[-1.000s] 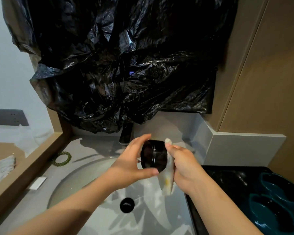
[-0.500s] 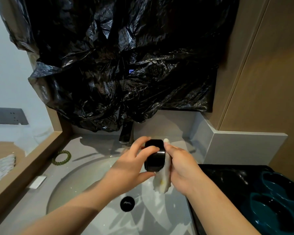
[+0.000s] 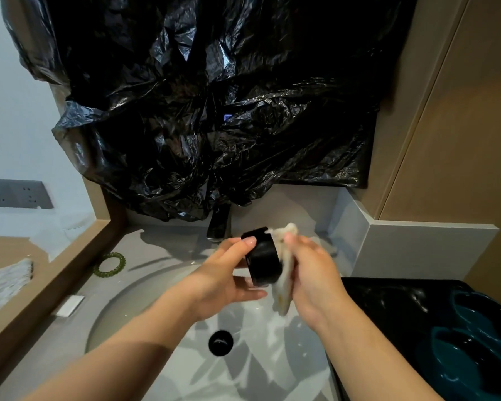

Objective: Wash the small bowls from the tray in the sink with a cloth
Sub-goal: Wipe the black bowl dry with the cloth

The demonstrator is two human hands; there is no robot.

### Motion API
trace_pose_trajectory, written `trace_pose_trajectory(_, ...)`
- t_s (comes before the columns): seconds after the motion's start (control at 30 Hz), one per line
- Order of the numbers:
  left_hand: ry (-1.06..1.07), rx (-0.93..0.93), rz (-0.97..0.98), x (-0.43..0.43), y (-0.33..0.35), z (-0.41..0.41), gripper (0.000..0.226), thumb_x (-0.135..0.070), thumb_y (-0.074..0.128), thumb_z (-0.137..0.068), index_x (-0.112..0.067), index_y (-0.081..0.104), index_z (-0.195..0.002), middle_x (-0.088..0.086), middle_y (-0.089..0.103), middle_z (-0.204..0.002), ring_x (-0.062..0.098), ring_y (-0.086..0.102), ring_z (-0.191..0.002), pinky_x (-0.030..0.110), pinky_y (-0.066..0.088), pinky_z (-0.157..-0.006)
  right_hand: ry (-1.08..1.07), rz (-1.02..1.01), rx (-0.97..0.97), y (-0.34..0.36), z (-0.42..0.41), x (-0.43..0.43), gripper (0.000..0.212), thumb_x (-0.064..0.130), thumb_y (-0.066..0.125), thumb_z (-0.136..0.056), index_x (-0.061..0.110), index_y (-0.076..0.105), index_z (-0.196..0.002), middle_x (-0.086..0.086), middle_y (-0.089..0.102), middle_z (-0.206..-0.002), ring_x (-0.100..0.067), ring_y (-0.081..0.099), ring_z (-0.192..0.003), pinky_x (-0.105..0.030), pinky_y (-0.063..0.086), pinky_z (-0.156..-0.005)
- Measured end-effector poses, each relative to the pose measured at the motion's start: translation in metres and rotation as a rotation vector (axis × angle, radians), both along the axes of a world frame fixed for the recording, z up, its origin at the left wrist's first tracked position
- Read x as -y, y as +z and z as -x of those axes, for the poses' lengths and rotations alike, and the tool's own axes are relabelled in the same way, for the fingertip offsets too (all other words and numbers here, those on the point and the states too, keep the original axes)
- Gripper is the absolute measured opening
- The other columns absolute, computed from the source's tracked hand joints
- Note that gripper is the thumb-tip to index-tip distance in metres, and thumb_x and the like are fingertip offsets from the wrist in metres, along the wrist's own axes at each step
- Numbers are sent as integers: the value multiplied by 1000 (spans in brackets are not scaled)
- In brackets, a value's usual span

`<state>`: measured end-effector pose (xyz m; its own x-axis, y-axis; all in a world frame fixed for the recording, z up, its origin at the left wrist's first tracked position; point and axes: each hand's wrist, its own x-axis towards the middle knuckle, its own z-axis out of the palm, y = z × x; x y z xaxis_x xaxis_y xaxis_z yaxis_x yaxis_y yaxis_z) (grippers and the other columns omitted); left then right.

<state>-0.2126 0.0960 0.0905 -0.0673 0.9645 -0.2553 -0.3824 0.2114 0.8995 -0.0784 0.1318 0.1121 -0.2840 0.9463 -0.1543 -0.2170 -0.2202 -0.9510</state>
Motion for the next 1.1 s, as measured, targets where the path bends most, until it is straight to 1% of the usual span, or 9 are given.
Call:
trace_pose_trajectory(0.1,75,237,45,-2,-3,6,64,-41,62,-66,-6,57,-119,20,60,-112,35,63,-82,33,54,-54,-230,116,-294,7,-4,-16,21,22,49,-96,6,58,-107,-13,66,-95,-26,64,-94,-37,51,-81)
trace_pose_trajectory(0.17,41,341,62,-1,0,9,52,-43,55,-71,-6,65,-106,21,66,-101,34,62,-77,30,53,-51,-294,64,-311,8,-7,-19,18,26,52,-95,12,57,-105,-9,62,-97,-21,60,-90,-36,49,-82)
trace_pose_trajectory(0.37,27,305,49,-5,-1,4,53,-52,40,-90,-7,66,-102,17,69,-88,29,66,-68,30,56,-54,6,-488,157,3,0,7,7,23,61,-88,24,55,-85,0,62,-82,-14,59,-77,-31,49,-75)
trace_pose_trajectory(0.47,28,251,25,-2,-2,2,46,-47,48,-85,-9,72,-92,13,72,-84,24,70,-69,32,57,-58,254,-634,413,-7,-2,14,24,43,67,-73,29,54,-88,5,63,-86,-14,61,-82,-31,52,-77)
trace_pose_trajectory(0.57,-16,160,55,4,-6,4,55,-50,54,-73,-7,72,-102,15,68,-104,29,64,-91,38,48,-81,367,-846,704,-15,-8,16,35,65,47,-64,33,44,-77,14,49,-72,-6,47,-73,-22,41,-66)
trace_pose_trajectory(0.67,-34,119,74,7,-5,7,68,-54,54,-70,-3,67,-114,19,62,-114,31,58,-101,40,44,-88,349,-1152,958,-22,-12,19,41,64,39,-74,29,49,-94,17,52,-88,-9,45,-95,-17,29,-90)
trace_pose_trajectory(0.77,-40,117,78,7,-3,13,60,-54,49,-71,-5,74,-94,18,68,-92,28,66,-78,34,56,-67,318,-1369,1100,-29,-13,18,54,62,39,-80,20,52,-110,10,58,-115,-8,42,-122,-29,-3,-114)
trace_pose_trajectory(0.97,-17,61,96,7,-6,5,61,-56,38,-84,-8,75,-76,13,65,-72,23,61,-61,31,44,-56,376,-1307,1128,-16,-5,15,67,63,43,-83,20,33,-134,8,46,-134,-8,36,-130,-37,-15,-114)
trace_pose_trajectory(1.1,79,-12,17,5,-7,4,52,-48,34,-93,-10,66,-109,10,69,-82,19,66,-65,27,49,-53,294,-1247,1246,-16,1,16,60,68,39,-83,23,43,-122,8,54,-118,-11,46,-112,-34,13,-104)
